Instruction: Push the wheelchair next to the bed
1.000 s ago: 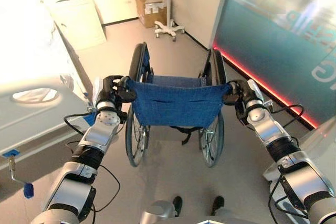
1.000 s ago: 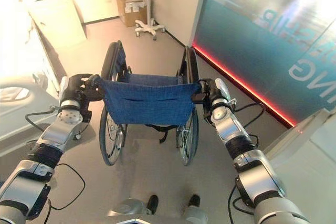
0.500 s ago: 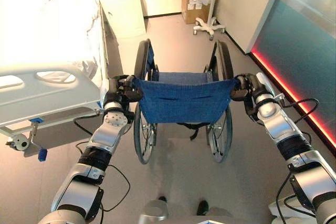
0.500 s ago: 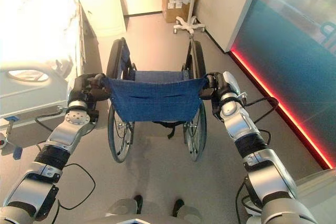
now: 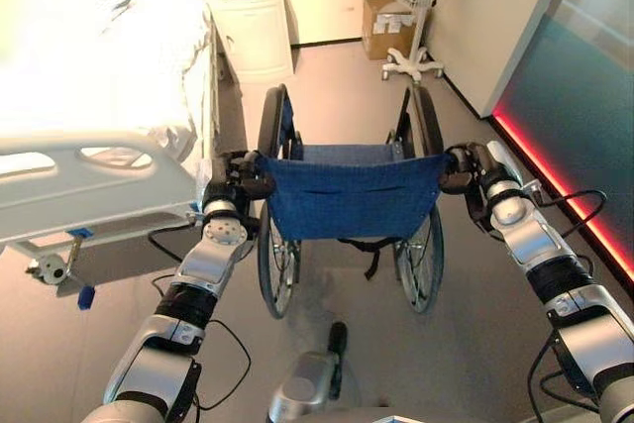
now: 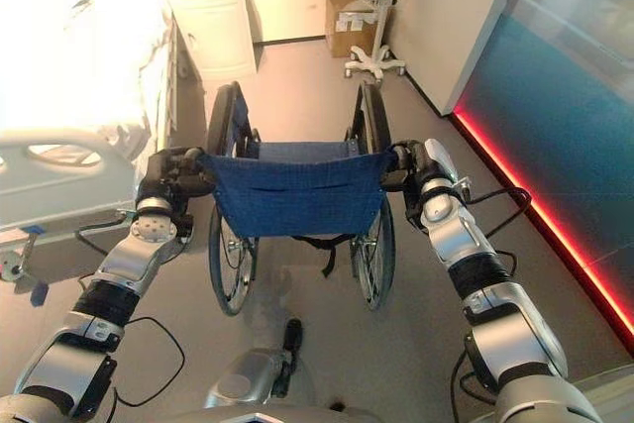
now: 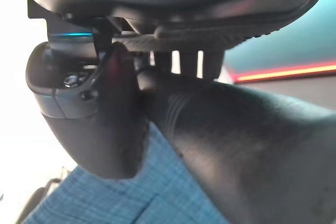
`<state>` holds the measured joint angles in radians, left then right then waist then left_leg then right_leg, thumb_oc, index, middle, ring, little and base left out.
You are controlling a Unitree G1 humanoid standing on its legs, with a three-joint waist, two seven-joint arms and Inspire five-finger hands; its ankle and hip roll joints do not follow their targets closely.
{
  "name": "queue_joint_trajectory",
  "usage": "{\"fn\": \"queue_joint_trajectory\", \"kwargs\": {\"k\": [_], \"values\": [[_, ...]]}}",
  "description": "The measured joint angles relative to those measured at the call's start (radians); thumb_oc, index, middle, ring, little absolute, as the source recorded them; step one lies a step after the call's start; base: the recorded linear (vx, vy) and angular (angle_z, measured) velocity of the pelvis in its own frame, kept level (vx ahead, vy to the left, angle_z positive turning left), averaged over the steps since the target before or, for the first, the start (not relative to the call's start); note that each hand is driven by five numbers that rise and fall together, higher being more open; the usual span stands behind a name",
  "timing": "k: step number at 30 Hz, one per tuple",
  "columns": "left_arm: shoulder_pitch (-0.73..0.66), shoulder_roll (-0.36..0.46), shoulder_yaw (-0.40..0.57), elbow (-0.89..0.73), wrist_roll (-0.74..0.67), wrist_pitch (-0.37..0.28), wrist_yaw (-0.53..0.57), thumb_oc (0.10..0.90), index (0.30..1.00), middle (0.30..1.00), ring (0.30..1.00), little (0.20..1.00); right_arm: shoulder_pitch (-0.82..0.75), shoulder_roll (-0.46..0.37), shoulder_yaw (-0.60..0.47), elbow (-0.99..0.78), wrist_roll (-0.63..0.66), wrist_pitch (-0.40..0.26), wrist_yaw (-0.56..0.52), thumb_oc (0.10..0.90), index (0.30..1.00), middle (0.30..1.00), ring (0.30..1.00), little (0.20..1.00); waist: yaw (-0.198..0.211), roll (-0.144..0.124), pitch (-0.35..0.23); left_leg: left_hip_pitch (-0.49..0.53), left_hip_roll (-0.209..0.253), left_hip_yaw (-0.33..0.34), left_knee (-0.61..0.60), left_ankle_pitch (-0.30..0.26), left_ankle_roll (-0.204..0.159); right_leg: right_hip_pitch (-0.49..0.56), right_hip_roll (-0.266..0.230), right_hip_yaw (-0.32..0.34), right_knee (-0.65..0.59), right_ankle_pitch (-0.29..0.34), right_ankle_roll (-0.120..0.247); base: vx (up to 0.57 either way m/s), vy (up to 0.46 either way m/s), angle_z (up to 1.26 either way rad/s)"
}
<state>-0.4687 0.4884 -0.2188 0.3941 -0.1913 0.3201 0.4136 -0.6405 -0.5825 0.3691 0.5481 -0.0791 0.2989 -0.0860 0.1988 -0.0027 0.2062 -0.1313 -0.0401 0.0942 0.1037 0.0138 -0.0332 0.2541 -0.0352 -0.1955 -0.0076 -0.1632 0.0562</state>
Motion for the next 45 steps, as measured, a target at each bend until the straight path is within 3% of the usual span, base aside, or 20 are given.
{"fn": "queue_joint_trajectory", "kwargs": {"k": [3,4,5,7,8,10,12,16,22,25,26,28,29,33,36,39,41,43,44,45], "values": [[-0.016,0.01,0.001,0.019,0.001,0.0,-0.019,0.4,0.3,0.3,0.3,0.3,-0.02,0.023,0.002,0.033,-0.002,-0.003,0.0,0.4,0.3,0.3,0.3,0.3,0.001,-0.026,-0.01,0.051,-0.023,0.039,-0.051,0.035,0.057,-0.007,-0.04,-0.013,0.073,-0.046,0.041,0.23,0.098,-0.18],[-0.019,0.014,0.003,0.015,0.002,0.0,-0.019,0.4,0.3,0.3,0.3,0.3,-0.024,0.026,-0.001,0.043,-0.006,-0.015,0.0,0.4,0.3,0.3,0.3,0.3,0.002,-0.021,-0.012,0.06,-0.022,0.046,-0.049,0.053,0.105,-0.021,-0.038,-0.035,0.144,-0.059,0.068,0.19,0.093,-0.26],[-0.018,0.011,0.0,0.014,0.003,0.0,-0.018,0.4,0.3,0.3,0.3,0.3,-0.014,0.026,-0.005,0.042,-0.01,-0.019,-0.001,0.4,0.3,0.3,0.3,0.3,0.002,0.002,-0.024,0.082,-0.006,0.034,-0.077,0.087,0.161,-0.09,-0.04,-0.062,0.298,-0.062,0.078,0.15,0.061,-0.08],[-0.02,0.006,-0.015,0.016,0.003,-0.001,-0.019,0.4,0.3,0.3,0.3,0.3,0.005,0.027,-0.01,0.041,-0.019,-0.019,-0.002,0.4,0.3,0.3,0.3,0.3,-0.017,0.004,-0.033,0.135,-0.016,0.006,-0.122,0.092,0.182,-0.176,-0.094,-0.074,0.508,-0.068,0.082,0.18,-0.095,0.2],[-0.027,0.003,-0.031,0.019,0.004,-0.001,-0.019,0.4,0.3,0.3,0.3,0.3,0.017,0.027,-0.011,0.043,-0.03,-0.022,-0.003,0.4,0.3,0.3,0.3,0.3,-0.02,0.0,-0.036,0.156,-0.025,-0.015,-0.137,0.087,0.188,-0.206,-0.126,-0.081,0.537,-0.072,0.075,0.23,-0.211,0.22],[-0.055,0.0,-0.047,0.051,0.003,-0.004,-0.019,0.4,0.3,0.3,0.3,0.3,0.016,0.028,-0.01,0.066,-0.029,-0.041,-0.011,0.4,0.3,0.3,0.3,0.3,-0.034,0.014,-0.041,0.172,-0.025,-0.07,-0.139,0.085,0.194,-0.237,-0.141,-0.078,0.433,-0.061,0.081,0.14,-0.173,0.35],[-0.089,0.0,-0.063,0.093,0.004,-0.02,-0.027,0.4,0.3,0.3,0.3,0.3,0.015,0.029,-0.009,0.073,-0.029,-0.042,-0.021,0.4,0.3,0.3,0.3,0.3,-0.075,0.006,-0.038,0.191,-0.036,-0.108,-0.139,0.078,0.198,-0.281,-0.163,-0.055,0.314,-0.038,0.117,0.24,-0.256,0.59],[-0.093,-0.001,-0.069,0.119,0.002,-0.03,-0.03,0.4,0.3,0.3,0.3,0.3,0.021,0.03,-0.008,0.074,-0.029,-0.042,-0.031,0.4,0.3,0.3,0.3,0.3,-0.121,-0.005,-0.038,0.229,-0.058,-0.176,-0.138,0.042,0.183,-0.298,-0.165,0.031,0.134,0.087,0.138,0.22,-0.257,0.46],[-0.04,0.006,-0.028,0.063,0.001,-0.03,-0.036,0.4,0.3,0.3,0.3,0.3,0.059,0.026,-0.015,-0.011,-0.042,-0.043,-0.034,0.4,0.3,0.3,0.3,0.3,-0.124,-0.024,-0.04,0.256,-0.05,-0.254,-0.108,-0.024,0.129,-0.28,-0.186,0.093,-0.014,0.212,0.124,0.31,-0.445,0.3],[-0.038,0.015,-0.019,0.064,-0.002,-0.027,-0.051,0.4,0.3,0.3,0.3,0.3,0.062,0.025,-0.013,-0.028,-0.059,-0.043,-0.03,0.4,0.3,0.3,0.3,0.3,-0.129,-0.068,-0.039,0.238,-0.051,-0.304,-0.051,-0.077,0.077,-0.234,-0.171,0.111,-0.014,0.24,0.129,0.3,-0.393,0.72],[-0.04,0.005,-0.02,0.066,-0.005,-0.028,-0.046,0.4,0.3,0.3,0.3,0.3,0.068,0.016,-0.015,-0.04,-0.075,-0.04,-0.03,0.4,0.3,0.3,0.3,0.3,-0.139,-0.061,-0.036,0.22,-0.021,-0.296,-0.031,-0.092,0.063,-0.227,-0.151,0.095,0.006,0.215,0.109,0.29,-0.427,1.05],[-0.029,-0.03,-0.023,0.051,-0.011,-0.028,-0.027,0.4,0.3,0.3,0.3,0.3,0.073,-0.037,-0.016,-0.066,-0.075,-0.044,-0.013,0.4,0.3,0.3,0.3,0.3,-0.155,-0.021,-0.036,0.191,0.063,-0.193,0.004,-0.093,0.028,-0.212,-0.104,0.029,0.03,0.177,0.076,0.22,-0.485,1.26],[-0.052,-0.047,-0.032,0.063,-0.011,-0.025,-0.023,0.4,0.3,0.3,0.3,0.3,0.1,-0.064,-0.044,-0.074,-0.073,-0.06,-0.012,0.4,0.3,0.3,0.3,0.3,-0.167,-0.021,-0.034,0.154,0.073,-0.177,0.043,-0.082,0.01,-0.198,-0.105,-0.014,0.036,0.163,0.063,0.16,-0.435,1.47],[-0.092,-0.083,-0.073,0.084,-0.01,-0.018,0.0,0.4,0.3,0.3,0.3,0.3,0.081,-0.086,-0.046,-0.002,-0.072,-0.084,-0.007,0.4,0.3,0.3,0.3,0.3,-0.175,-0.031,-0.028,0.116,0.109,-0.092,0.082,-0.041,-0.002,-0.189,-0.058,-0.043,0.091,0.082,0.023,0.18,-0.35,0.93],[-0.088,-0.081,-0.074,0.082,-0.01,-0.019,0.01,0.4,0.3,0.3,0.3,0.3,0.081,-0.084,-0.042,0.007,-0.071,-0.107,-0.007,0.4,0.3,0.3,0.3,0.3,-0.169,-0.048,-0.019,0.12,0.122,-0.051,0.07,0.022,0.007,-0.193,-0.06,-0.063,0.114,0.041,-0.012,0.23,-0.241,0.31],[-0.03,-0.077,-0.046,0.062,-0.011,-0.029,0.012,0.4,0.3,0.3,0.3,0.3,0.082,-0.073,-0.016,0.001,-0.073,-0.111,-0.005,0.4,0.3,0.3,0.3,0.3,-0.146,-0.056,-0.02,0.119,0.052,-0.116,0.111,0.0,0.005,-0.171,-0.056,-0.021,0.112,0.033,-0.016,0.22,-0.153,-0.11],[-0.007,-0.063,-0.039,0.041,-0.01,-0.029,0.012,0.4,0.3,0.3,0.3,0.3,0.081,-0.064,-0.007,-0.001,-0.074,-0.111,-0.006,0.4,0.3,0.3,0.3,0.3,-0.135,-0.058,-0.018,0.107,0.017,-0.085,0.108,-0.01,0.014,-0.153,-0.037,-0.001,0.095,0.026,-0.045,0.31,-0.157,-0.03],[-0.013,-0.058,-0.042,0.039,-0.009,-0.029,0.012,0.4,0.3,0.3,0.3,0.3,0.07,-0.05,-0.015,0.009,-0.096,-0.1,-0.013,0.4,0.3,0.3,0.3,0.3,-0.119,-0.095,-0.005,0.035,-0.063,-0.085,0.061,-0.009,0.006,-0.145,-0.043,0.069,0.064,0.048,-0.054,0.41,-0.153,-0.07],[-0.014,-0.058,-0.039,0.038,-0.009,-0.029,0.012,0.4,0.3,0.3,0.3,0.3,0.06,-0.052,-0.014,0.013,-0.101,-0.1,-0.013,0.4,0.3,0.3,0.3,0.3,-0.113,-0.086,0.0,0.01,-0.073,-0.085,0.024,-0.005,0.001,-0.135,-0.032,0.096,0.043,0.057,-0.058,0.46,-0.102,-0.51],[-0.024,-0.065,-0.023,0.038,-0.01,-0.029,0.012,0.4,0.3,0.3,0.3,0.3,0.032,-0.054,-0.012,0.024,-0.104,-0.1,-0.013,0.4,0.3,0.3,0.3,0.3,-0.09,-0.046,0.02,-0.014,-0.057,-0.083,-0.032,0.008,-0.011,-0.105,0.0,0.13,0.018,0.061,-0.06,0.29,-0.037,-0.62]]}}
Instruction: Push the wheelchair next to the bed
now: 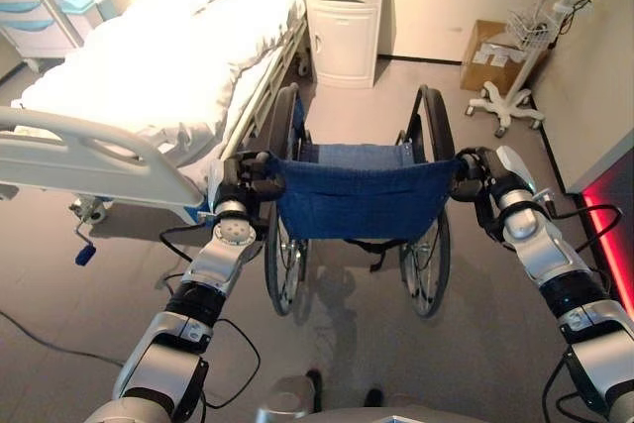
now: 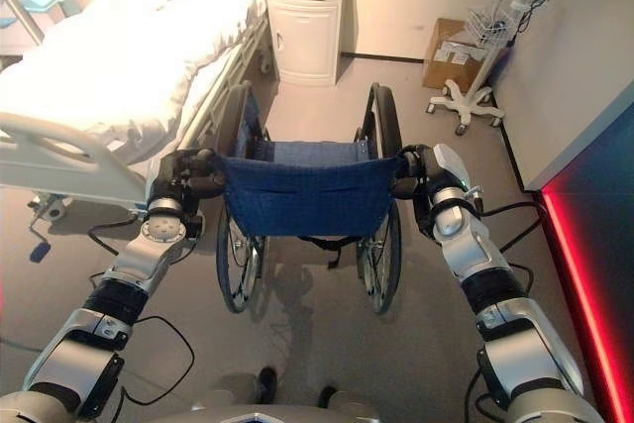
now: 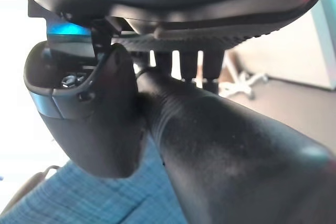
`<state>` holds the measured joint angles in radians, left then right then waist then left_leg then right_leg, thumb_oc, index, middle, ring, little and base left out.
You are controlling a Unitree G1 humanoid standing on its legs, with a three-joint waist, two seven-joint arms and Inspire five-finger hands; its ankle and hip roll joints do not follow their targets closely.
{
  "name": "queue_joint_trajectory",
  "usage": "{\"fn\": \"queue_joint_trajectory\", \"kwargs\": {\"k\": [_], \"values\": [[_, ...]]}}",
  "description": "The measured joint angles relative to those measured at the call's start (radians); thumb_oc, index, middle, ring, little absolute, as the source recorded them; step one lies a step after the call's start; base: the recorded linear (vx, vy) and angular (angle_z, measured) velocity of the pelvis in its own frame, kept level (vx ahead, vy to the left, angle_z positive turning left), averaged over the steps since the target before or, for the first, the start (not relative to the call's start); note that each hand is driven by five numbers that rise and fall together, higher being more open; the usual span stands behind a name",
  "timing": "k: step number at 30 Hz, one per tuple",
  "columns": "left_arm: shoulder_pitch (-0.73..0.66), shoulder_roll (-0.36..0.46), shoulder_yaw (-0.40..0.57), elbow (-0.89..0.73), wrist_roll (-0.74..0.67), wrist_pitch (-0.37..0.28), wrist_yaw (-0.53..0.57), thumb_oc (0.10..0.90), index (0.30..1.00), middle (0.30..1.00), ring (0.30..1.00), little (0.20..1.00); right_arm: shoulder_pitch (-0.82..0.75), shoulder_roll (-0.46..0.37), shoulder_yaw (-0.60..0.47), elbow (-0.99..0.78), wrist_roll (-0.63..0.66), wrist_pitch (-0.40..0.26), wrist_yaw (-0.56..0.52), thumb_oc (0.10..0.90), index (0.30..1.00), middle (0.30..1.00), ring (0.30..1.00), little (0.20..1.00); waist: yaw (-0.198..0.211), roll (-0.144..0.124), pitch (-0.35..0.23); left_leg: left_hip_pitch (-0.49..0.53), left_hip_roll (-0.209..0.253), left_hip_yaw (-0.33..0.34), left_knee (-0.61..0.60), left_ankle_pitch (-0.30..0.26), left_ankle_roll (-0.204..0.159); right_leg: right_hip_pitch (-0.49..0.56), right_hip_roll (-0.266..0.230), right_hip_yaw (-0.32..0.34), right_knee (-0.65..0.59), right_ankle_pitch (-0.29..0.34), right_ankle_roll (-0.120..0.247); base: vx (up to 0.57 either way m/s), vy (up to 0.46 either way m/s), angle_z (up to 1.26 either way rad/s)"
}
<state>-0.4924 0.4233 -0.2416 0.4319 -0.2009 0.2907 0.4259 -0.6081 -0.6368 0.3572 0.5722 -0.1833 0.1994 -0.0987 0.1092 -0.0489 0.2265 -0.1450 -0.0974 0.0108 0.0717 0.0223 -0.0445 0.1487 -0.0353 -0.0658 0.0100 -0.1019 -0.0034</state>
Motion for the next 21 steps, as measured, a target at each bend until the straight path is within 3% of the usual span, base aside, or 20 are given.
{"fn": "queue_joint_trajectory", "kwargs": {"k": [1,2,4,7,9,10,11,12,13,14,15,17,18,19,21], "values": [[0.001,-0.002,0.005,0.002,-0.001,0.0,0.0,0.4,0.3,0.3,0.3,0.3,-0.008,0.0,0.003,0.003,-0.001,0.001,0.0,0.4,0.3,0.3,0.3,0.3,0.012,0.024,0.008,-0.009,0.015,0.0,-0.016,0.008,-0.012,0.018,0.013,0.002,-0.007,0.0,-0.001,0.51,-0.022,-1.02],[0.01,-0.008,0.019,0.002,-0.004,0.001,0.0,0.4,0.3,0.3,0.3,0.3,-0.018,0.0,0.013,0.006,-0.001,0.011,0.003,0.4,0.3,0.3,0.3,0.3,0.043,0.071,0.012,-0.026,0.05,0.001,-0.032,0.02,-0.039,0.045,0.038,0.001,-0.011,-0.003,-0.012,0.4,0.017,-0.84],[0.033,0.003,0.034,-0.015,-0.001,0.007,-0.007,0.4,0.3,0.3,0.3,0.3,-0.017,0.002,0.033,-0.003,-0.001,0.014,0.005,0.4,0.3,0.3,0.3,0.3,0.068,0.088,0.011,-0.046,0.079,0.007,-0.015,0.025,-0.047,0.076,0.044,0.001,-0.017,-0.016,-0.016,0.45,0.072,-0.85],[0.046,0.039,0.05,-0.031,0.0,0.009,-0.032,0.4,0.3,0.3,0.3,0.3,-0.016,0.009,0.046,-0.031,0.011,0.029,0.008,0.4,0.3,0.3,0.3,0.3,0.079,0.085,0.007,-0.042,0.095,0.08,0.034,0.022,-0.04,0.103,0.027,0.002,-0.014,-0.049,0.005,0.42,0.095,-0.49],[0.054,0.065,0.052,-0.03,0.0,0.009,-0.049,0.4,0.3,0.3,0.3,0.3,0.001,0.035,0.038,-0.04,0.008,0.029,0.008,0.4,0.3,0.3,0.3,0.3,0.087,0.066,-0.006,0.016,0.077,0.08,0.075,0.008,-0.019,0.105,-0.009,0.004,0.042,-0.104,0.037,0.4,0.103,-0.41],[0.057,0.073,0.052,-0.035,0.001,0.009,-0.065,0.4,0.3,0.3,0.3,0.3,0.018,0.037,0.036,-0.049,0.012,0.029,0.008,0.4,0.3,0.3,0.3,0.3,0.084,0.046,-0.022,0.054,0.057,0.084,0.04,0.019,0.014,0.106,-0.028,-0.006,0.064,-0.127,0.063,0.37,0.118,-0.27],[0.048,0.09,0.051,-0.029,0.002,0.009,-0.075,0.4,0.3,0.3,0.3,0.3,0.019,0.05,0.024,-0.042,0.019,0.025,0.008,0.4,0.3,0.3,0.3,0.3,0.077,0.02,-0.026,0.075,0.032,0.099,0.023,0.006,0.047,0.086,-0.059,-0.019,0.133,-0.145,0.111,0.39,0.123,-0.2],[0.044,0.083,0.046,-0.022,0.004,0.009,-0.076,0.4,0.3,0.3,0.3,0.3,0.012,0.061,0.019,-0.036,0.019,0.023,0.008,0.4,0.3,0.3,0.3,0.3,0.073,0.03,-0.031,0.081,0.042,0.11,0.008,0.022,0.087,0.057,-0.055,-0.04,0.207,-0.156,0.118,0.3,0.079,-0.24],[0.027,0.081,0.043,-0.008,0.008,0.009,-0.076,0.4,0.3,0.3,0.3,0.3,0.009,0.068,0.01,-0.024,0.012,0.014,0.008,0.4,0.3,0.3,0.3,0.3,0.076,0.055,-0.044,0.091,0.056,0.113,-0.003,0.052,0.163,-0.007,-0.058,-0.089,0.352,-0.161,0.13,0.24,0.064,-0.23],[0.018,0.085,0.038,-0.001,0.012,0.009,-0.08,0.4,0.3,0.3,0.3,0.3,0.008,0.07,0.01,-0.018,0.013,0.012,0.008,0.4,0.3,0.3,0.3,0.3,0.083,0.046,-0.045,0.093,0.055,0.126,-0.005,0.047,0.174,-0.048,-0.072,-0.094,0.465,-0.174,0.147,0.38,0.084,-0.11],[0.001,0.096,0.026,0.002,0.019,0.01,-0.086,0.4,0.3,0.3,0.3,0.3,0.018,0.073,0.003,-0.014,0.02,0.011,0.008,0.4,0.3,0.3,0.3,0.3,0.081,0.024,-0.048,0.116,0.044,0.129,-0.007,0.03,0.184,-0.096,-0.098,-0.107,0.642,-0.153,0.171,0.39,0.045,-0.05],[-0.011,0.103,0.006,0.001,0.029,0.011,-0.085,0.4,0.3,0.3,0.3,0.3,0.029,0.074,-0.004,-0.009,0.034,0.009,0.008,0.4,0.3,0.3,0.3,0.3,0.078,0.011,-0.051,0.138,0.031,0.111,-0.012,0.013,0.194,-0.137,-0.108,-0.104,0.748,-0.027,0.208,0.38,-0.045,0.12],[-0.01,0.096,0.0,0.007,0.03,0.012,-0.083,0.4,0.3,0.3,0.3,0.3,0.043,0.07,-0.014,-0.011,0.034,0.008,0.008,0.4,0.3,0.3,0.3,0.3,0.06,0.024,-0.052,0.168,0.032,0.072,-0.026,0.012,0.203,-0.187,-0.122,-0.112,0.833,0.054,0.214,0.33,-0.178,0.15],[-0.018,0.085,-0.011,0.005,0.033,0.011,-0.08,0.4,0.3,0.3,0.3,0.3,0.053,0.068,-0.022,-0.013,0.034,0.003,0.008,0.4,0.3,0.3,0.3,0.3,0.059,0.041,-0.047,0.198,0.026,0.022,-0.032,0.007,0.211,-0.255,-0.143,-0.135,0.886,-0.004,0.188,0.35,-0.212,0.15],[-0.022,0.074,-0.007,0.011,0.042,0.011,-0.078,0.4,0.3,0.3,0.3,0.3,0.058,0.068,-0.026,-0.014,0.034,-0.003,0.007,0.4,0.3,0.3,0.3,0.3,0.047,0.066,-0.033,0.221,0.038,-0.015,-0.026,-0.003,0.213,-0.294,-0.138,-0.155,0.79,-0.03,0.152,0.48,-0.349,0.21]]}}
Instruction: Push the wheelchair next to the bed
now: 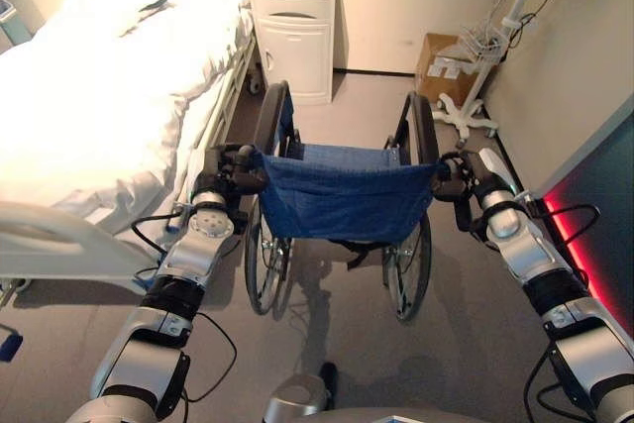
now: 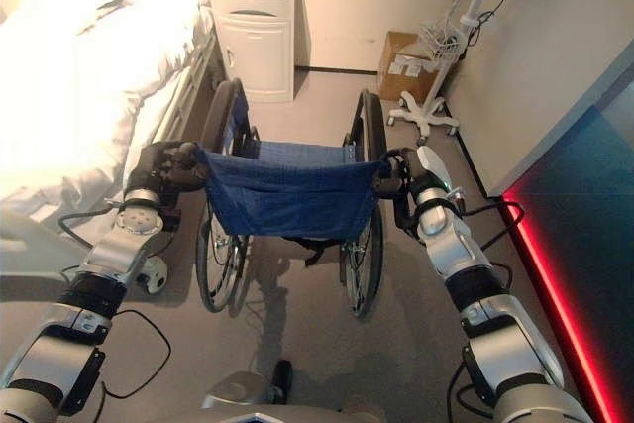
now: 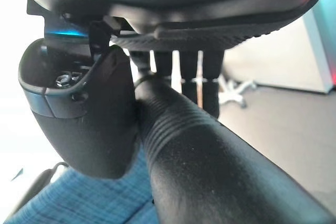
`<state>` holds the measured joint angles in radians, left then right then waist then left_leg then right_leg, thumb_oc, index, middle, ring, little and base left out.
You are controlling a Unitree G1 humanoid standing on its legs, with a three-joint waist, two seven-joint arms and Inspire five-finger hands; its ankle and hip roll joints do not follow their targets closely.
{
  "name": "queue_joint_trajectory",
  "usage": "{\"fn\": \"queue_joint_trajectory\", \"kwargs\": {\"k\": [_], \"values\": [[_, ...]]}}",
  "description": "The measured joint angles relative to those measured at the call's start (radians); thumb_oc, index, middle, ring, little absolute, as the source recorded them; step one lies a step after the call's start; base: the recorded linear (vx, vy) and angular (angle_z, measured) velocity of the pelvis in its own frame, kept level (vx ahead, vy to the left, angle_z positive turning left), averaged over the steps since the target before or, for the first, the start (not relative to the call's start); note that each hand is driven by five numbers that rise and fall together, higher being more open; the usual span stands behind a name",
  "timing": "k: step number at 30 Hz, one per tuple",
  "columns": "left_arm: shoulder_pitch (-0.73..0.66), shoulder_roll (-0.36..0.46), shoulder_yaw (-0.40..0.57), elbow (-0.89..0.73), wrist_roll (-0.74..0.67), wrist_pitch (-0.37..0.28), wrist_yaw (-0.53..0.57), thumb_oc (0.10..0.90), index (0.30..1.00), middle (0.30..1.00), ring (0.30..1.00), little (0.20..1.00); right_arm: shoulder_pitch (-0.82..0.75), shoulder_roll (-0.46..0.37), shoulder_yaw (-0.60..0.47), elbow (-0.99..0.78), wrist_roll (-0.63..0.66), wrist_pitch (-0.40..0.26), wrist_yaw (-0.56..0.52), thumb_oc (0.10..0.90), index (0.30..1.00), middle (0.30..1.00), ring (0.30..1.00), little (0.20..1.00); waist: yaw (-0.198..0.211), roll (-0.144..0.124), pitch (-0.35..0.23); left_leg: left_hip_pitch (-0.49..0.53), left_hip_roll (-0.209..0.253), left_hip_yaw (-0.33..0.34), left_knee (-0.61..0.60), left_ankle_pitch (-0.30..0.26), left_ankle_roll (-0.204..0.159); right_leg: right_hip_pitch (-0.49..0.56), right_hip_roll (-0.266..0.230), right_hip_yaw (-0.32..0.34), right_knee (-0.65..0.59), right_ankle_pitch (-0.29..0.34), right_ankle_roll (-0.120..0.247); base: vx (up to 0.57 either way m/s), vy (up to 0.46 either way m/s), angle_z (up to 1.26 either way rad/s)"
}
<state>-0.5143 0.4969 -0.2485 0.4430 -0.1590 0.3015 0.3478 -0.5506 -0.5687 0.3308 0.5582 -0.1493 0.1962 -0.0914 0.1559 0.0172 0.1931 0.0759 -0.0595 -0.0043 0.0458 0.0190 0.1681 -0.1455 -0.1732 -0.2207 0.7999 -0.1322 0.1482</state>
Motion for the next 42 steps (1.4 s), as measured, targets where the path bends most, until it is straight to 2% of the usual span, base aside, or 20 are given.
{"fn": "queue_joint_trajectory", "kwargs": {"k": [2,3,4,5,8,10,11,12,15,17,22,24,29,32,35,38,39,40,41,42], "values": [[-0.038,-0.006,-0.019,0.041,0.009,-0.008,-0.007,0.4,0.3,0.3,0.3,0.3,0.011,-0.006,-0.004,0.002,0.032,0.003,-0.004,0.4,0.3,0.3,0.3,0.3,-0.058,0.001,0.02,0.017,-0.014,-0.107,0.047,-0.04,-0.017,-0.055,0.027,0.0,-0.335,0.02,0.027,0.56,-0.396,1.03],[-0.07,0.007,-0.03,0.069,0.009,-0.012,-0.022,0.4,0.3,0.3,0.3,0.3,0.01,-0.01,-0.004,0.0,0.046,0.012,-0.005,0.4,0.3,0.3,0.3,0.3,-0.091,-0.02,0.031,0.022,-0.032,-0.157,0.062,-0.05,-0.014,-0.065,0.035,0.038,-0.51,0.039,0.053,0.42,-0.28,1.16],[-0.083,0.012,-0.04,0.083,0.009,-0.012,-0.031,0.4,0.3,0.3,0.3,0.3,0.01,-0.008,-0.005,-0.006,0.052,0.024,-0.005,0.4,0.3,0.3,0.3,0.3,-0.104,-0.037,0.037,0.026,-0.05,-0.184,0.062,-0.053,-0.018,-0.086,0.03,0.063,-0.566,0.049,0.065,0.41,-0.269,1.12],[-0.097,0.012,-0.044,0.094,0.009,-0.012,-0.039,0.4,0.3,0.3,0.3,0.3,0.009,-0.004,-0.007,-0.015,0.061,0.046,-0.007,0.4,0.3,0.3,0.3,0.3,-0.129,-0.07,0.04,0.037,-0.075,-0.205,0.067,-0.069,-0.015,-0.117,0.024,0.099,-0.614,0.052,0.064,0.33,-0.241,0.76],[-0.092,0.017,-0.047,0.096,0.008,-0.012,-0.041,0.4,0.3,0.3,0.3,0.3,0.02,-0.011,-0.01,-0.056,0.059,0.088,-0.007,0.4,0.3,0.3,0.3,0.3,-0.153,-0.079,0.038,0.053,-0.099,-0.217,0.121,-0.131,-0.013,-0.118,0.05,0.129,-0.575,0.056,0.053,0.33,-0.281,0.52],[-0.074,0.015,-0.031,0.069,0.006,-0.01,-0.041,0.4,0.3,0.3,0.3,0.3,0.029,-0.027,-0.012,-0.092,0.059,0.094,-0.007,0.4,0.3,0.3,0.3,0.3,-0.164,-0.09,0.027,0.061,-0.101,-0.233,0.142,-0.162,-0.024,-0.067,0.083,0.132,-0.494,0.055,0.05,0.4,-0.29,0.49],[-0.074,0.012,-0.027,0.06,0.004,-0.002,-0.042,0.4,0.3,0.3,0.3,0.3,0.035,-0.041,-0.016,-0.119,0.058,0.107,-0.007,0.4,0.3,0.3,0.3,0.3,-0.177,-0.094,0.016,0.06,-0.102,-0.254,0.151,-0.178,-0.045,0.028,0.099,0.139,-0.532,0.067,0.02,0.3,-0.169,0.72],[-0.075,-0.001,-0.021,0.061,0.004,-0.003,-0.041,0.4,0.3,0.3,0.3,0.3,0.032,-0.058,-0.016,-0.128,0.061,0.109,-0.005,0.4,0.3,0.3,0.3,0.3,-0.186,-0.088,0.017,0.051,-0.091,-0.238,0.159,-0.181,-0.064,0.063,0.107,0.121,-0.589,0.113,-0.102,0.31,-0.198,0.85],[-0.094,-0.056,-0.018,0.087,0.004,-0.005,-0.007,0.4,0.3,0.3,0.3,0.3,-0.016,-0.086,-0.019,-0.086,0.046,0.101,0.008,0.4,0.3,0.3,0.3,0.3,-0.183,-0.073,0.017,0.018,-0.063,-0.135,0.198,-0.156,-0.124,0.11,0.114,0.068,-0.656,0.113,-0.136,0.28,-0.237,0.45],[-0.097,-0.077,-0.019,0.089,0.004,-0.005,0.012,0.4,0.3,0.3,0.3,0.3,-0.039,-0.09,-0.008,-0.051,0.039,0.091,0.008,0.4,0.3,0.3,0.3,0.3,-0.172,-0.074,0.017,0.002,-0.062,-0.109,0.243,-0.148,-0.135,0.124,0.115,0.055,-0.658,0.1,-0.148,0.22,-0.221,0.24],[-0.078,-0.091,-0.022,0.076,-0.004,-0.005,0.038,0.4,0.3,0.3,0.3,0.3,-0.047,-0.096,0.001,-0.005,0.039,0.058,0.012,0.4,0.3,0.3,0.3,0.3,-0.147,-0.11,0.021,-0.12,-0.017,0.002,0.52,-0.141,-0.156,0.191,0.13,-0.013,-0.68,0.05,-0.197,0.21,-0.182,0.33],[-0.05,-0.089,-0.022,0.064,-0.004,-0.005,0.038,0.4,0.3,0.3,0.3,0.3,-0.028,-0.091,0.0,-0.001,0.038,0.04,0.012,0.4,0.3,0.3,0.3,0.3,-0.135,-0.123,0.02,-0.173,0.013,0.035,0.552,-0.142,-0.156,0.225,0.148,-0.019,-0.709,0.032,-0.194,0.3,-0.13,0.2],[-0.014,-0.08,-0.02,0.033,-0.004,0.001,0.039,0.4,0.3,0.3,0.3,0.3,-0.034,-0.076,0.012,0.034,0.037,0.026,0.012,0.4,0.3,0.3,0.3,0.3,-0.077,-0.117,0.025,-0.287,0.023,0.099,0.325,-0.117,-0.188,0.312,0.205,-0.007,-0.783,0.022,-0.197,0.35,-0.048,-0.13],[-0.001,-0.074,-0.014,0.019,-0.004,0.01,0.036,0.4,0.3,0.3,0.3,0.3,-0.034,-0.075,0.026,0.04,0.039,0.024,0.012,0.4,0.3,0.3,0.3,0.3,-0.025,-0.073,0.029,-0.304,0.012,0.139,0.098,-0.036,-0.222,0.385,0.255,-0.007,-0.826,0.005,-0.207,0.35,0.045,-0.42],[0.04,-0.052,0.014,-0.02,-0.003,0.02,0.028,0.4,0.3,0.3,0.3,0.3,-0.035,-0.065,0.033,0.032,0.041,0.012,0.013,0.4,0.3,0.3,0.3,0.3,0.001,-0.058,0.022,-0.301,0.003,0.177,0.057,-0.014,-0.184,0.407,0.267,-0.01,-0.814,-0.02,-0.226,0.3,0.063,-0.51],[0.042,-0.017,0.049,-0.031,-0.003,0.017,-0.004,0.4,0.3,0.3,0.3,0.3,-0.053,-0.042,0.028,0.023,0.04,0.0,0.013,0.4,0.3,0.3,0.3,0.3,0.016,-0.077,0.011,-0.283,-0.042,0.19,0.084,0.01,-0.141,0.407,0.259,-0.006,-0.816,-0.044,-0.2,0.41,0.095,-0.29],[0.043,-0.011,0.049,-0.031,-0.001,0.013,-0.01,0.4,0.3,0.3,0.3,0.3,-0.052,-0.028,0.024,0.029,0.038,-0.003,0.013,0.4,0.3,0.3,0.3,0.3,0.013,-0.092,0.005,-0.231,-0.07,0.2,0.034,0.028,-0.112,0.408,0.248,-0.01,-0.787,-0.05,-0.185,0.17,0.072,0.04],[0.045,-0.012,0.049,-0.029,0.005,0.012,-0.01,0.4,0.3,0.3,0.3,0.3,-0.051,-0.026,0.02,0.032,0.038,-0.006,0.013,0.4,0.3,0.3,0.3,0.3,0.01,-0.084,0.002,-0.189,-0.074,0.197,-0.013,0.034,-0.1,0.4,0.257,-0.01,-0.752,-0.053,-0.18,0.26,0.113,0.12],[0.046,-0.014,0.043,-0.029,0.008,0.012,-0.012,0.4,0.3,0.3,0.3,0.3,-0.05,-0.025,0.015,0.037,0.037,-0.007,0.013,0.4,0.3,0.3,0.3,0.3,0.002,-0.039,-0.019,-0.119,-0.031,0.182,-0.089,0.055,-0.026,0.381,0.299,-0.009,-0.678,-0.071,-0.144,0.25,0.103,0.18],[0.04,-0.014,0.039,-0.028,0.012,0.012,-0.016,0.4,0.3,0.3,0.3,0.3,-0.049,-0.019,0.007,0.044,0.036,-0.008,0.013,0.4,0.3,0.3,0.3,0.3,-0.003,-0.024,-0.021,-0.107,-0.021,0.181,-0.102,0.092,0.027,0.378,0.301,-0.011,-0.634,-0.098,-0.114,0.29,0.113,0.03]]}}
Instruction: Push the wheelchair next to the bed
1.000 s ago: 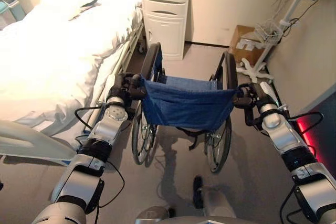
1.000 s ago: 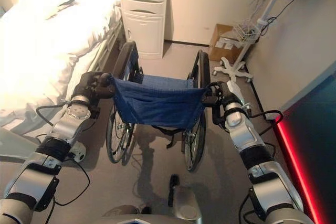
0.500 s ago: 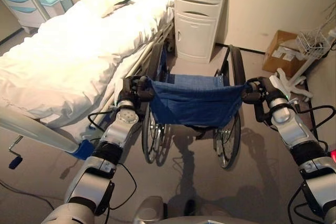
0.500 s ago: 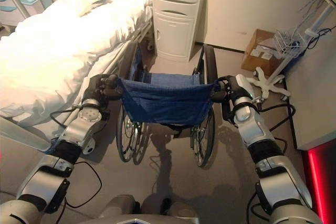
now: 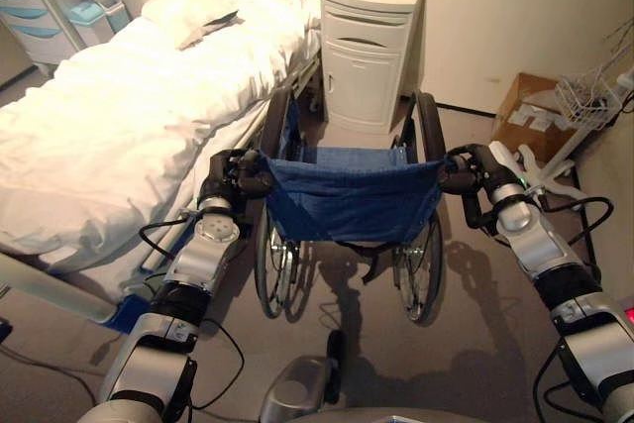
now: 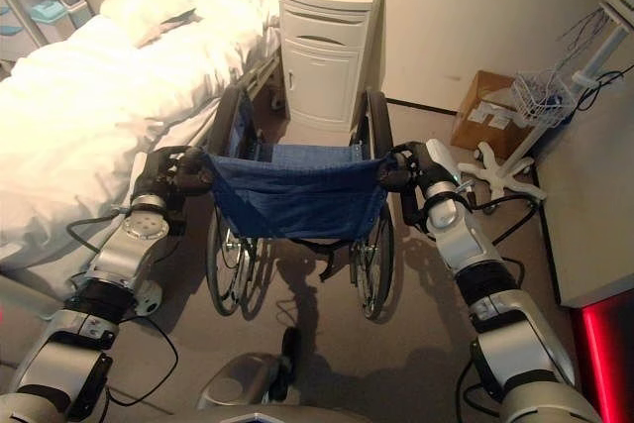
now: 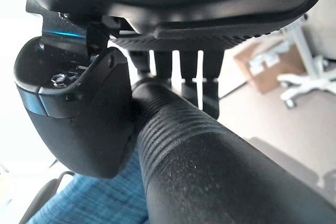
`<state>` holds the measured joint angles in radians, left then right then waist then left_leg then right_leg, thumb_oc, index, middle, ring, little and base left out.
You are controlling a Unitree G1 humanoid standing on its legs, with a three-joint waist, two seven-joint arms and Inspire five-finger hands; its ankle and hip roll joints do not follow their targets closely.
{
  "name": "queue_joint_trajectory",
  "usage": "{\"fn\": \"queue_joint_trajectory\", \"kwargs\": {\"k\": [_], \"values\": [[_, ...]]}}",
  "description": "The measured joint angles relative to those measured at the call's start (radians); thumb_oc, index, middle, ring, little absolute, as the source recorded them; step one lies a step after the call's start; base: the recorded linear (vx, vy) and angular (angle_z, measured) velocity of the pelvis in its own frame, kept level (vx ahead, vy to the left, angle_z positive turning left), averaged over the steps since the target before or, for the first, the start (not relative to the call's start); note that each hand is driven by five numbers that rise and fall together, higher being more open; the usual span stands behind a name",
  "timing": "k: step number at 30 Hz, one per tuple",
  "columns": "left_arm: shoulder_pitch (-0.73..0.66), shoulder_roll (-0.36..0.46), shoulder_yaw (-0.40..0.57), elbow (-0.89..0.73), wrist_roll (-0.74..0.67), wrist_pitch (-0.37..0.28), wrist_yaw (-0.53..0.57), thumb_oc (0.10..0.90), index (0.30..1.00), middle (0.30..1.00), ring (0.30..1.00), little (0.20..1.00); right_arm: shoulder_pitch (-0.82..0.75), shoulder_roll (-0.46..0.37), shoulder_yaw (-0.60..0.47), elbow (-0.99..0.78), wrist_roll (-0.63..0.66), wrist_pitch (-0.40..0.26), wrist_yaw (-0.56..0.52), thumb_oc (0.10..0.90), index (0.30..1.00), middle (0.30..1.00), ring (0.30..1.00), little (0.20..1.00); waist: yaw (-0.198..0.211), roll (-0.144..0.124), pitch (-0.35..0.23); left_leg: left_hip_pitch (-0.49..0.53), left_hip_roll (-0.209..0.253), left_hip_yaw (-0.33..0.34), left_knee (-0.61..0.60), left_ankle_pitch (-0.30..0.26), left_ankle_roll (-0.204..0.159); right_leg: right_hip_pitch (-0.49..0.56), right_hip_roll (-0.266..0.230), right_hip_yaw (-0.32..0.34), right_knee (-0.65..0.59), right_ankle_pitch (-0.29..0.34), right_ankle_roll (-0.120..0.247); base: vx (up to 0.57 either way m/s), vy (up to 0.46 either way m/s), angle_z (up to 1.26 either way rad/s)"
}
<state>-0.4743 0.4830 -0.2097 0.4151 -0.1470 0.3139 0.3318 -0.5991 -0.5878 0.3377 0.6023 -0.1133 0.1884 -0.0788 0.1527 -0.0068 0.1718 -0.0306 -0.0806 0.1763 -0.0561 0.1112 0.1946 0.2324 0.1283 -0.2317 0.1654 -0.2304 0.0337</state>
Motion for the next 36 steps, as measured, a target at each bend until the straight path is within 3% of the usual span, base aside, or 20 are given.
{"fn": "queue_joint_trajectory", "kwargs": {"k": [2,4,5,7,9,12,14,16,19,20,21,22,23,24,25,26,28,30,34,36], "values": [[-0.001,-0.003,-0.003,0.011,0.017,0.0,-0.009,0.4,0.3,0.3,0.3,0.3,0.013,0.013,-0.012,0.013,-0.017,-0.002,0.0,0.4,0.3,0.3,0.3,0.3,0.011,-0.001,-0.003,0.024,0.0,0.001,0.015,0.02,0.006,-0.077,-0.074,0.002,0.281,-0.079,0.056,0.23,0.059,-0.12],[-0.008,-0.002,-0.004,0.016,0.016,-0.004,-0.011,0.4,0.3,0.3,0.3,0.3,0.043,0.009,-0.037,-0.038,-0.034,-0.01,0.0,0.4,0.3,0.3,0.3,0.3,-0.012,0.014,-0.014,0.039,-0.003,-0.044,0.01,0.01,0.01,-0.213,-0.175,-0.006,0.497,-0.055,0.106,0.26,-0.041,0.12],[-0.008,-0.002,-0.008,0.019,0.016,-0.005,-0.012,0.4,0.3,0.3,0.3,0.3,0.055,0.009,-0.041,-0.049,-0.035,-0.009,0.0,0.4,0.3,0.3,0.3,0.3,-0.017,0.014,-0.013,0.048,-0.003,-0.065,0.008,0.01,0.011,-0.232,-0.199,-0.008,0.509,-0.055,0.107,0.24,-0.129,0.33],[-0.024,0.002,-0.029,0.044,0.018,-0.015,-0.016,0.4,0.3,0.3,0.3,0.3,0.083,0.014,-0.046,-0.057,-0.034,-0.006,-0.002,0.4,0.3,0.3,0.3,0.3,-0.035,0.022,-0.014,0.076,0.002,-0.105,0.01,-0.003,0.007,-0.278,-0.25,0.0,0.438,-0.049,0.111,0.26,-0.2,0.43],[-0.057,0.008,-0.052,0.072,0.018,-0.021,-0.027,0.4,0.3,0.3,0.3,0.3,0.096,0.024,-0.046,-0.054,-0.024,-0.001,-0.011,0.4,0.3,0.3,0.3,0.3,-0.069,0.005,0.006,0.102,0.0,-0.151,0.038,-0.039,-0.007,-0.344,-0.291,0.01,0.219,0.03,0.16,0.33,-0.294,0.53],[-0.084,0.019,-0.059,0.093,0.02,-0.021,-0.041,0.4,0.3,0.3,0.3,0.3,0.099,0.027,-0.048,-0.058,0.003,0.005,-0.017,0.4,0.3,0.3,0.3,0.3,-0.097,-0.028,0.03,0.125,-0.028,-0.195,0.051,-0.063,-0.013,-0.413,-0.313,0.06,0.016,0.142,0.194,0.3,-0.261,0.59],[-0.086,0.015,-0.063,0.094,0.02,-0.021,-0.043,0.4,0.3,0.3,0.3,0.3,0.105,0.028,-0.054,-0.081,0.003,0.028,-0.017,0.4,0.3,0.3,0.3,0.3,-0.133,-0.05,0.031,0.128,-0.035,-0.207,0.058,-0.074,-0.018,-0.435,-0.304,0.096,-0.026,0.159,0.196,0.21,-0.197,0.73],[-0.083,0.014,-0.065,0.093,0.02,-0.022,-0.044,0.4,0.3,0.3,0.3,0.3,0.113,0.021,-0.062,-0.102,0.003,0.047,-0.017,0.4,0.3,0.3,0.3,0.3,-0.152,-0.059,0.028,0.129,-0.034,-0.195,0.058,-0.08,-0.023,-0.454,-0.298,0.1,0.053,0.16,0.187,0.21,-0.179,0.71],[-0.087,-0.005,-0.061,0.078,0.02,-0.02,-0.036,0.4,0.3,0.3,0.3,0.3,0.122,-0.008,-0.072,-0.142,0.004,0.067,-0.017,0.4,0.3,0.3,0.3,0.3,-0.185,-0.07,0.013,0.105,-0.028,-0.185,0.101,-0.125,-0.058,-0.418,-0.26,0.114,0.184,0.129,0.134,0.26,-0.141,0.68],[-0.084,-0.003,-0.061,0.069,0.018,-0.015,-0.032,0.4,0.3,0.3,0.3,0.3,0.127,-0.014,-0.074,-0.155,0.005,0.07,-0.017,0.4,0.3,0.3,0.3,0.3,-0.19,-0.084,0.008,0.102,-0.023,-0.156,0.126,-0.142,-0.084,-0.357,-0.249,0.113,0.126,0.136,0.075,0.18,-0.144,0.41],[-0.084,-0.003,-0.062,0.074,0.016,-0.015,-0.024,0.4,0.3,0.3,0.3,0.3,0.126,-0.014,-0.073,-0.153,0.004,0.07,-0.017,0.4,0.3,0.3,0.3,0.3,-0.191,-0.075,0.01,0.095,-0.001,-0.134,0.159,-0.156,-0.117,-0.332,-0.235,0.101,0.093,0.145,0.031,0.23,-0.179,0.43],[-0.094,-0.015,-0.069,0.097,0.017,-0.016,-0.018,0.4,0.3,0.3,0.3,0.3,0.119,-0.01,-0.073,-0.135,0.004,0.068,-0.016,0.4,0.3,0.3,0.3,0.3,-0.182,-0.089,0.018,0.013,0.012,-0.105,0.357,-0.184,-0.168,-0.295,-0.233,0.087,0.054,0.154,0.006,0.12,-0.072,0.14],[-0.092,-0.024,-0.074,0.103,0.017,-0.016,-0.012,0.4,0.3,0.3,0.3,0.3,0.111,-0.008,-0.054,-0.11,0.005,0.066,-0.015,0.4,0.3,0.3,0.3,0.3,-0.154,-0.099,0.02,-0.044,0.011,-0.097,0.486,-0.168,-0.192,-0.284,-0.232,0.094,0.046,0.145,0.003,0.22,-0.017,0.17],[-0.105,-0.038,-0.081,0.117,0.017,-0.016,-0.005,0.4,0.3,0.3,0.3,0.3,0.107,-0.01,-0.058,-0.094,0.004,0.054,-0.015,0.4,0.3,0.3,0.3,0.3,-0.149,-0.102,0.03,-0.191,0.024,-0.11,0.734,-0.112,-0.255,-0.254,-0.217,0.089,0.009,0.146,-0.004,0.23,0.11,-0.16],[-0.092,-0.036,-0.088,0.118,0.016,-0.016,0.01,0.4,0.3,0.3,0.3,0.3,0.097,-0.008,-0.05,-0.072,0.004,0.044,-0.015,0.4,0.3,0.3,0.3,0.3,-0.123,-0.103,0.032,-0.235,0.039,-0.108,0.757,-0.125,-0.235,-0.231,-0.211,0.096,-0.009,0.155,-0.011,0.23,0.104,-0.18],[-0.077,-0.036,-0.087,0.114,0.015,-0.016,0.015,0.4,0.3,0.3,0.3,0.3,0.092,-0.006,-0.044,-0.06,0.003,0.039,-0.015,0.4,0.3,0.3,0.3,0.3,-0.109,-0.097,0.031,-0.223,0.052,-0.11,0.697,-0.127,-0.231,-0.217,-0.201,0.107,-0.015,0.153,-0.014,0.28,0.205,-0.42],[-0.027,-0.041,-0.078,0.086,0.013,-0.02,0.032,0.4,0.3,0.3,0.3,0.3,0.093,-0.007,-0.032,-0.06,-0.003,0.033,-0.016,0.4,0.3,0.3,0.3,0.3,-0.09,-0.045,0.033,-0.151,0.094,-0.136,0.385,-0.121,-0.241,-0.149,-0.156,0.129,-0.055,0.151,-0.014,0.28,0.231,-0.29],[-0.016,-0.041,-0.069,0.075,0.014,-0.02,0.034,0.4,0.3,0.3,0.3,0.3,0.102,-0.017,-0.034,-0.094,-0.004,0.039,-0.015,0.4,0.3,0.3,0.3,0.3,-0.083,-0.039,0.036,-0.076,0.093,-0.156,0.156,-0.107,-0.25,-0.129,-0.151,0.163,-0.092,0.159,-0.007,0.19,0.154,-0.39],[-0.004,-0.03,-0.056,0.033,0.014,-0.012,0.031,0.4,0.3,0.3,0.3,0.3,0.119,-0.017,-0.054,-0.137,-0.017,0.052,-0.015,0.4,0.3,0.3,0.3,0.3,-0.081,-0.003,0.026,0.074,0.101,-0.176,0.03,-0.093,-0.24,-0.118,-0.152,0.164,-0.113,0.148,0.006,0.16,0.078,-0.33],[-0.027,-0.031,-0.057,0.027,0.014,0.0,0.03,0.4,0.3,0.3,0.3,0.3,0.113,-0.02,-0.066,-0.135,-0.017,0.057,-0.015,0.4,0.3,0.3,0.3,0.3,-0.087,0.005,0.019,0.1,0.097,-0.162,-0.026,-0.021,-0.208,-0.121,-0.161,0.161,-0.111,0.146,0.028,0.11,0.039,-0.19]]}}
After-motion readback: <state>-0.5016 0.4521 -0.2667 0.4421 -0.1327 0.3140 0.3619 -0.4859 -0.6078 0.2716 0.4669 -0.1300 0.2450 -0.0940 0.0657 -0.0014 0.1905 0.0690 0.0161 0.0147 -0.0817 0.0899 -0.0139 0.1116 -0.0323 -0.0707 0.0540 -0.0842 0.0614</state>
